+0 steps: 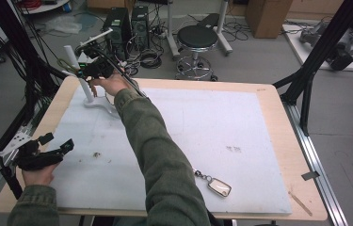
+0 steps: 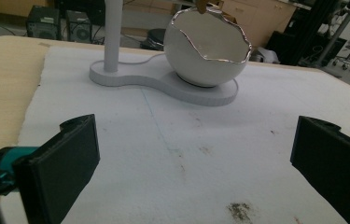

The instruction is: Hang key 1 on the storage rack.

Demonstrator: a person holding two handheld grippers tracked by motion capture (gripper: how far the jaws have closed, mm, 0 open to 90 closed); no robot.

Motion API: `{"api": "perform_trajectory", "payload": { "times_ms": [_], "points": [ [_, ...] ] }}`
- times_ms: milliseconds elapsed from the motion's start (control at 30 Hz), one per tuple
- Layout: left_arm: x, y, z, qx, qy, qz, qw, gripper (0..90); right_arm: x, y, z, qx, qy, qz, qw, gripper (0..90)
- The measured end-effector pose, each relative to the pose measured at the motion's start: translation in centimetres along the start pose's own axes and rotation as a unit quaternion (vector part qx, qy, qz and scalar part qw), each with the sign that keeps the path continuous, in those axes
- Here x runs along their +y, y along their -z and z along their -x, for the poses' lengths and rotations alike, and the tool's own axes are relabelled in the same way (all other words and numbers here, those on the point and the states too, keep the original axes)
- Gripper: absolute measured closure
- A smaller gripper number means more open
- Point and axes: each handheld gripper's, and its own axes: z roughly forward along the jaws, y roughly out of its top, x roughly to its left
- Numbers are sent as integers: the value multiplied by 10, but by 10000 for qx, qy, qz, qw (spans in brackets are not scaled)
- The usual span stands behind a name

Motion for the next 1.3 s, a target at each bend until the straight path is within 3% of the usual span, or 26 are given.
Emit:
{"api": "perform_trajectory", "payload": {
  "times_ms": [700, 900, 1133, 1167, 1267, 1300],
  "points": [
    [0, -1, -1, 0, 39, 12, 10000, 17, -16, -15, 17, -139, -179, -114, 9997, 767],
    [0, -1, -2, 6, 29, -4, 10000, 17, -19, -20, 21, -324, -88, -148, 9993, 766],
    [0, -2, -3, 10, 44, 18, 10000, 17, -25, -23, 23, -299, -19, -206, 9993, 746],
    [0, -2, -3, 3, 35, 7, 10000, 17, -26, -23, 24, -255, -78, -226, 9994, 719],
    [0, -3, -2, -9, 30, -20, 10000, 17, -28, -23, 25, -228, -171, -280, 9992, 470],
    [0, -4, -2, -10, 32, -40, 10000, 17, -28, -23, 25, -245, -173, -305, 9991, 428]
  ]
}}
